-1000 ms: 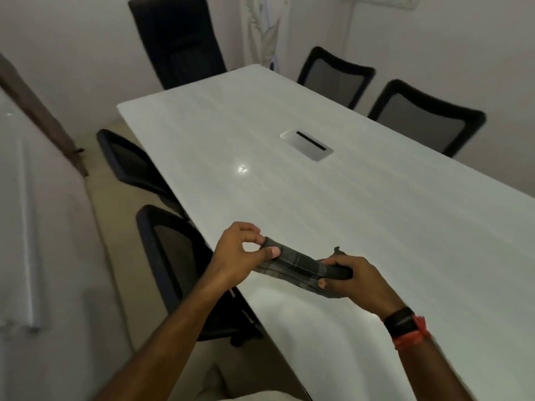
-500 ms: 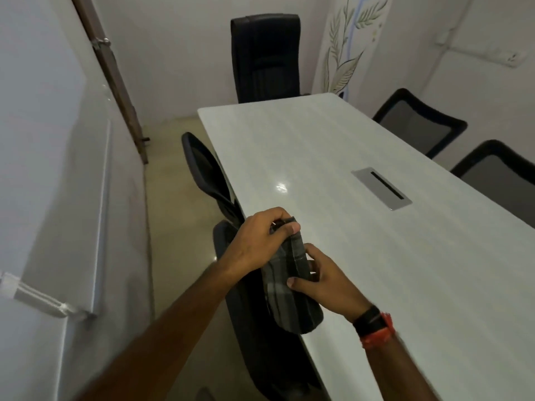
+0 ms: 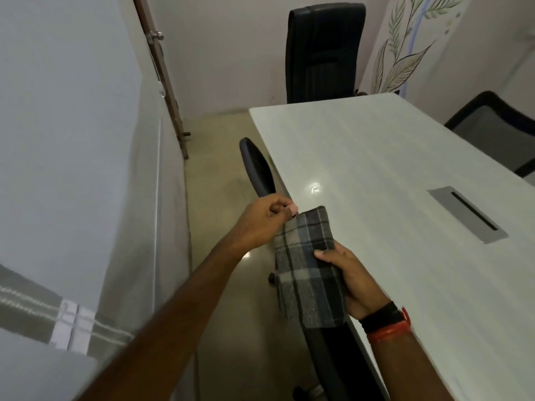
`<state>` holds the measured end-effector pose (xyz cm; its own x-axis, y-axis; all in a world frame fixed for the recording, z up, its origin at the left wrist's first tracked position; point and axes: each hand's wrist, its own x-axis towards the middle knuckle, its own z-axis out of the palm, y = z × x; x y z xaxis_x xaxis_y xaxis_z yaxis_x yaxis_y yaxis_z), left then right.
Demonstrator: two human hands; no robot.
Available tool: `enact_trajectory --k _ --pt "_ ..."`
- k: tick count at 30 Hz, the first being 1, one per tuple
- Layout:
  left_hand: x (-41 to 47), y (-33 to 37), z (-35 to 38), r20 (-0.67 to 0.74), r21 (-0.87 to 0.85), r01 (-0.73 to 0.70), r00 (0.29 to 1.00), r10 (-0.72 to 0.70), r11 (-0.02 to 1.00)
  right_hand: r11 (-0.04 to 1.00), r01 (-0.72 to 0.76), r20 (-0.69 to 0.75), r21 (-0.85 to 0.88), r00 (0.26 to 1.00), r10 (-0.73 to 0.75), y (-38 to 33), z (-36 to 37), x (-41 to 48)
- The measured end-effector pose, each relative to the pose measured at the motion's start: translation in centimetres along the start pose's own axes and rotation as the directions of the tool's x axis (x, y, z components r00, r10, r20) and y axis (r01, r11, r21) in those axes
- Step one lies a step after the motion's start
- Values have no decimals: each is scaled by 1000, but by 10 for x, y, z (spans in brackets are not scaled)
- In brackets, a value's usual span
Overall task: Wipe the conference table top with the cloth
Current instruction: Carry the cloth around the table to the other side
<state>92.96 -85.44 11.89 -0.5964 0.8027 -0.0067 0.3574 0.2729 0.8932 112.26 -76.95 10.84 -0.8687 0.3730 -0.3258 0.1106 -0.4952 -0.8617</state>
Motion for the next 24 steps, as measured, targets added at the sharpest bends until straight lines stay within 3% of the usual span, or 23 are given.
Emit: enact_trajectory --k 10,24 --pt "55 -79 -82 -166 20 152 975 -147 988 1000 -1 -37 -20 999 0 -21 32 124" --pt "242 -155 -218 -342 -43 312 888 -307 949 994 -93 30 -55 995 95 -93 65 400"
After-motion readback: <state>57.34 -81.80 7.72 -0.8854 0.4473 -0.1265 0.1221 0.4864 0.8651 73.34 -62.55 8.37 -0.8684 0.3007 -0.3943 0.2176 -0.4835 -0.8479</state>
